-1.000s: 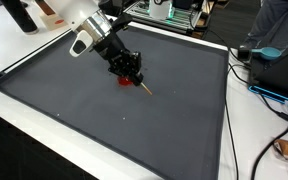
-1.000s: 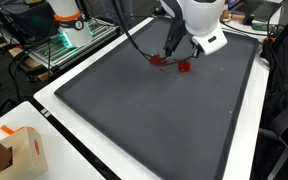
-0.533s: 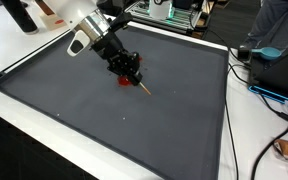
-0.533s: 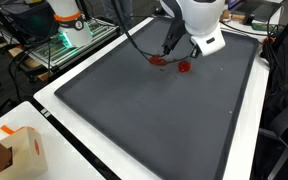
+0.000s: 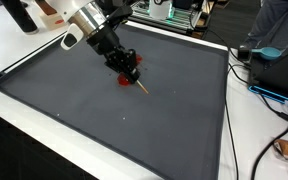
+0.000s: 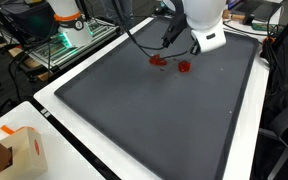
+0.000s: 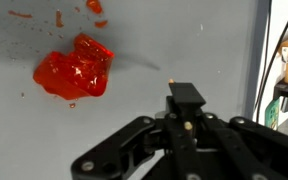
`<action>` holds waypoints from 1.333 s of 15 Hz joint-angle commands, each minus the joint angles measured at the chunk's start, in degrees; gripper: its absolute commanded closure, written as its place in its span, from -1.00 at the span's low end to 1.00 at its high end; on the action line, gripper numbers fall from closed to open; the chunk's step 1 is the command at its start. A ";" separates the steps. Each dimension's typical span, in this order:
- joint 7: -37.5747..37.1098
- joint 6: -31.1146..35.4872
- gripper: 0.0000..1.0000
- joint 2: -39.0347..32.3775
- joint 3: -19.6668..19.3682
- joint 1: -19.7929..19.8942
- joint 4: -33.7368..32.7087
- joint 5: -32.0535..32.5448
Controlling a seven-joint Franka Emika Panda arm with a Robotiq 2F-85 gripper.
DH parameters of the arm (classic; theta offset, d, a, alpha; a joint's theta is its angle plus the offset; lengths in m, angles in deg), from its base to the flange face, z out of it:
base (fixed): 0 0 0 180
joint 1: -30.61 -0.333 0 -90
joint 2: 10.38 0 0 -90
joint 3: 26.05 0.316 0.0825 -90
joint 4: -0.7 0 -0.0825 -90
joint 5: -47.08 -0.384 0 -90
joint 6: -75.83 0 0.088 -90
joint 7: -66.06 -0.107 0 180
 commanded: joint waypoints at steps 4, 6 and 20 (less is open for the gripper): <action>-7.47 -0.22 0.94 5.29 -2.93 -2.13 1.88 3.37; -9.73 -0.12 0.94 6.71 -3.76 -2.88 2.08 5.60; -26.75 -3.64 0.94 13.25 -8.31 -8.65 2.34 28.15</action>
